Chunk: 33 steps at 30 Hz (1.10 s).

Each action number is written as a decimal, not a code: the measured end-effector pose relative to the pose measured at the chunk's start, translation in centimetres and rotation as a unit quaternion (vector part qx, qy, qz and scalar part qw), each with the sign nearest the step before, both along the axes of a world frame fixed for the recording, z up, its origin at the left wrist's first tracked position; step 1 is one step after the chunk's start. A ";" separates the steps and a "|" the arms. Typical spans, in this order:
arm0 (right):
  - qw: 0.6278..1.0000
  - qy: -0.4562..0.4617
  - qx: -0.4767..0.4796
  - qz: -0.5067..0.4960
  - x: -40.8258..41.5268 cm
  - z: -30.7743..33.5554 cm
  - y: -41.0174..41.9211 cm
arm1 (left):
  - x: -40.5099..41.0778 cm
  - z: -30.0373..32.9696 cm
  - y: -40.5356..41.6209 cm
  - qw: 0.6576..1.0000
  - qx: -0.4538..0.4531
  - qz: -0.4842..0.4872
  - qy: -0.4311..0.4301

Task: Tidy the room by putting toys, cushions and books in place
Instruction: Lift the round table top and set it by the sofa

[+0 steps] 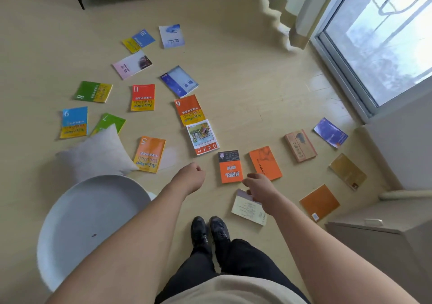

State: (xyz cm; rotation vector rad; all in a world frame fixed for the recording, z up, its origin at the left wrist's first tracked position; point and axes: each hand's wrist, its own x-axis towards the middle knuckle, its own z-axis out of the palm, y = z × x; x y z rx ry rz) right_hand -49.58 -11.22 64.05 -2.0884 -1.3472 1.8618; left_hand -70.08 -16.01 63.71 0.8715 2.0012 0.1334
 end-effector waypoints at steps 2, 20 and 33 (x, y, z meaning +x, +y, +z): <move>1.000 0.008 -0.012 0.010 -0.2 0.0 -0.3 | -0.1 -0.4 -0.3 1.000 -0.004 -0.005 0.000; 0.999 -0.013 -0.023 -0.044 -6.7 -2.7 -8.2 | -6.5 -1.4 -4.8 0.996 -0.012 -0.082 -0.017; 0.997 0.002 -0.042 -0.063 -10.4 -5.4 -13.8 | -10.4 -2.9 -11.4 0.995 -0.047 -0.091 0.005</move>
